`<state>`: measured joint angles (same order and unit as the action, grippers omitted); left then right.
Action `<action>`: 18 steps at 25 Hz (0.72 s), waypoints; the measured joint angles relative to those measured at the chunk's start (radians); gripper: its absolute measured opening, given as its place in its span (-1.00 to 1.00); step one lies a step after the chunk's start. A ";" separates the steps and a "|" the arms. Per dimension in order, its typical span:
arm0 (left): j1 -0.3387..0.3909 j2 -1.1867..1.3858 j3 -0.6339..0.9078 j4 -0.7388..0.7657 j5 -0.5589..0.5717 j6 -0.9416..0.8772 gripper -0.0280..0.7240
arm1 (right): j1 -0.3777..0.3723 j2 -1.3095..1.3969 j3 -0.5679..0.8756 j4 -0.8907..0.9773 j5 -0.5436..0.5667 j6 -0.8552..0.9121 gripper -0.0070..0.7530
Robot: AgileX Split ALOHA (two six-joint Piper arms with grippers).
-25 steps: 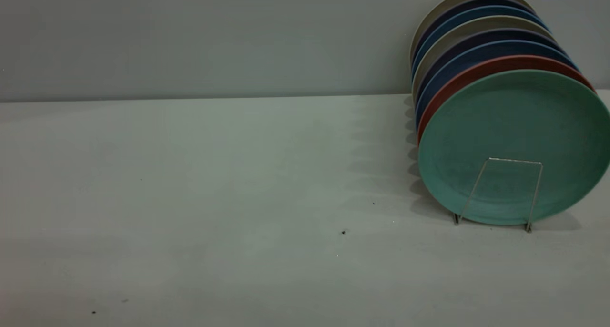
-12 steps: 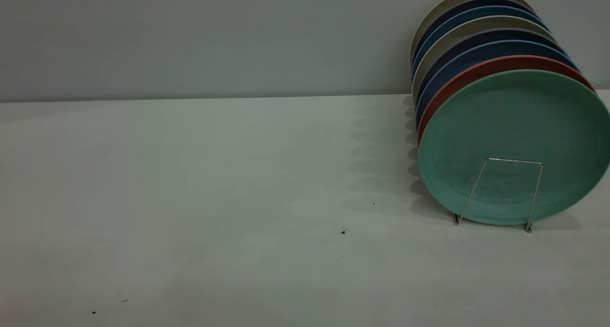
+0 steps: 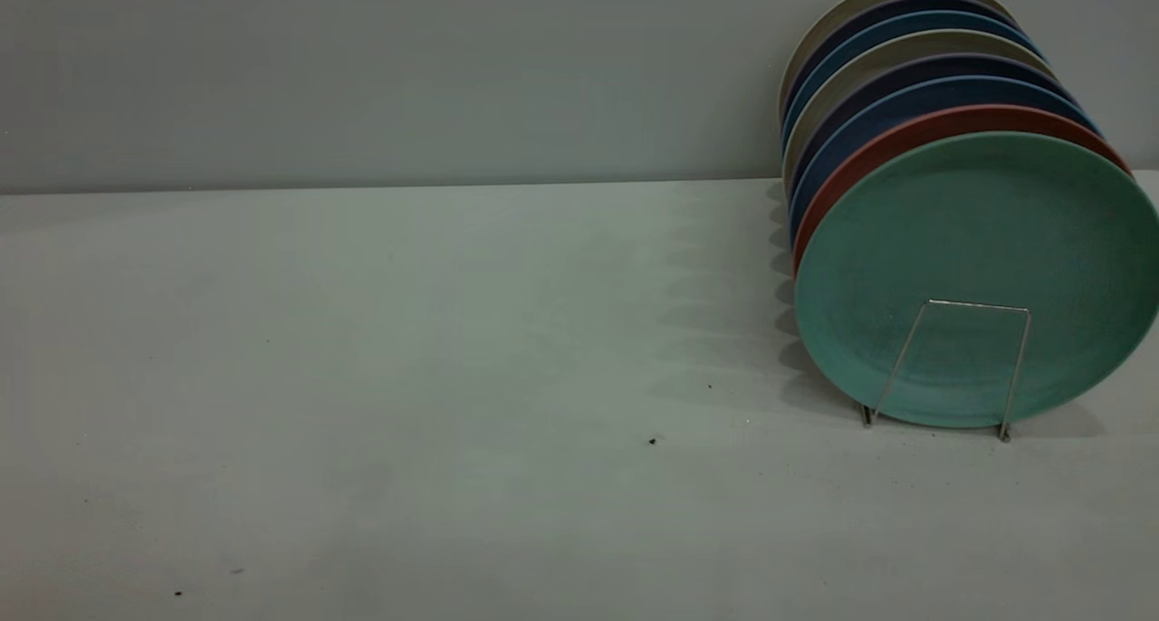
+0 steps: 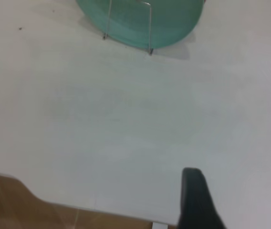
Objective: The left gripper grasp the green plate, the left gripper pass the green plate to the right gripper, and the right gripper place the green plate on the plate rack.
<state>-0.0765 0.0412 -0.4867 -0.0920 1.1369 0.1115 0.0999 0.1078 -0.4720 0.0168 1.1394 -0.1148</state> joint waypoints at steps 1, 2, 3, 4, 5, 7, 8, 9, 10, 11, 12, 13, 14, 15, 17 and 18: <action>0.000 0.000 0.000 0.000 0.000 -0.002 0.51 | 0.000 0.000 0.000 0.000 0.000 0.000 0.22; 0.000 0.000 0.000 0.000 0.000 -0.002 0.51 | 0.000 0.000 0.000 0.000 -0.001 0.000 0.20; 0.000 0.000 0.000 0.000 0.000 -0.003 0.51 | 0.000 0.000 0.000 0.000 -0.001 -0.001 0.18; 0.000 0.000 0.000 0.000 0.000 -0.003 0.51 | 0.000 0.000 0.000 0.000 -0.001 -0.001 0.16; 0.000 0.000 0.000 0.000 0.000 -0.003 0.51 | 0.000 -0.002 0.000 0.000 -0.001 -0.001 0.14; 0.000 -0.013 0.000 0.000 -0.001 -0.003 0.51 | 0.000 -0.025 0.000 0.000 -0.002 0.000 0.09; 0.000 -0.023 0.000 0.000 -0.001 -0.003 0.51 | 0.000 -0.046 0.000 0.000 -0.002 0.000 0.07; 0.000 -0.038 0.000 0.000 0.000 -0.003 0.51 | 0.000 -0.070 0.000 0.000 -0.002 0.000 0.05; 0.000 -0.050 0.000 0.000 0.000 -0.003 0.51 | 0.000 -0.096 0.000 0.000 -0.002 0.000 0.03; 0.000 -0.057 0.000 0.000 0.001 -0.003 0.51 | 0.000 -0.113 0.000 0.000 -0.001 0.000 0.01; 0.000 -0.060 0.000 0.000 0.001 -0.003 0.51 | 0.000 -0.123 0.000 0.000 -0.001 0.000 -0.01; 0.000 -0.062 0.000 0.000 0.001 -0.003 0.51 | 0.000 -0.124 0.000 0.000 0.000 0.000 -0.03; 0.000 -0.064 0.000 0.000 0.001 -0.003 0.51 | 0.000 -0.124 0.000 0.000 0.000 0.000 -0.05; 0.000 -0.063 0.000 0.000 0.001 -0.003 0.51 | 0.000 -0.124 0.000 0.001 0.000 0.000 -0.07; 0.000 -0.063 0.000 0.000 0.001 -0.003 0.51 | 0.000 -0.124 0.000 0.001 0.000 0.000 -0.12; 0.000 -0.063 0.000 0.000 0.001 -0.003 0.51 | 0.000 -0.125 0.000 0.001 0.000 0.000 -0.14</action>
<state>-0.0765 -0.0219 -0.4867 -0.0920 1.1381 0.1082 0.0999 -0.0172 -0.4720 0.0177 1.1397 -0.1146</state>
